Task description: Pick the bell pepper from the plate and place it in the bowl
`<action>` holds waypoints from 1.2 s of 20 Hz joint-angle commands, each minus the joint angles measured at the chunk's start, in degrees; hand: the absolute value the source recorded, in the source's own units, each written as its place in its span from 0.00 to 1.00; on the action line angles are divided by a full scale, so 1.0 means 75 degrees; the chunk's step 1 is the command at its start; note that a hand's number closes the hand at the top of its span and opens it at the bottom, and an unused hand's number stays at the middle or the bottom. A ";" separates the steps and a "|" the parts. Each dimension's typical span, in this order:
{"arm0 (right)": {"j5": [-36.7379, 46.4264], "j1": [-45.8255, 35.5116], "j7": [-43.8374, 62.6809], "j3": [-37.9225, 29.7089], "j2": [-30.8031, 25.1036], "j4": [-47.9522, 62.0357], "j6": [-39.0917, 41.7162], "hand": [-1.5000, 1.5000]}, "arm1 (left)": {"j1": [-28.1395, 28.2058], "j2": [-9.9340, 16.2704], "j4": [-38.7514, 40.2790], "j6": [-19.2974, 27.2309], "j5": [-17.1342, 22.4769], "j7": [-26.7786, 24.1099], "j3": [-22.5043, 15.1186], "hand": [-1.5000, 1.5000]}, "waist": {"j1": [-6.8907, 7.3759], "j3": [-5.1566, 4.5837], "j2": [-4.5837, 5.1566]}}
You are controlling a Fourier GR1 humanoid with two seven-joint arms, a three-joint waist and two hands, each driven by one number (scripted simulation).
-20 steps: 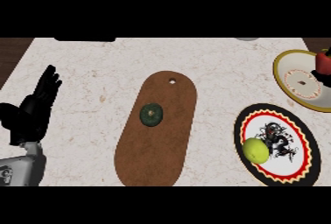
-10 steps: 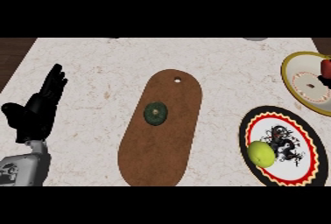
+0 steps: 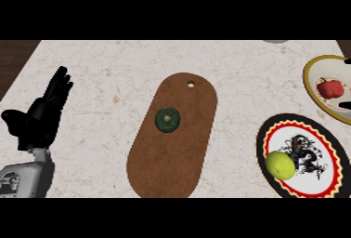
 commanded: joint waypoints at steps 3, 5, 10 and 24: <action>-0.1441 -0.0331 -0.0707 -0.1391 -0.0210 0.0546 0.1143 0.00 | 0.0135 0.0015 0.0162 0.0040 0.0027 -0.0171 0.0144 0.50 | -0.0123 0.0015 -0.0023; -0.2127 -0.0611 -0.0563 -0.2071 -0.0236 0.0698 0.1473 0.00 | -0.0056 0.0045 0.0032 0.0127 0.0000 0.0085 0.0165 0.50 | -0.0155 0.0024 -0.0055; -0.3025 -0.0447 -0.0399 -0.2985 -0.1026 0.1103 0.2565 0.00 | -0.0042 -0.0007 -0.0042 -0.0027 0.0138 0.0121 0.0093 0.50 | -0.0147 0.0033 0.0015; -0.3532 0.1118 -0.0506 -0.3425 -0.2330 0.1295 0.5212 0.00 | 0.0169 -0.0007 0.0064 0.0064 0.0083 -0.0053 0.0204 0.50 | -0.0311 0.0083 -0.0001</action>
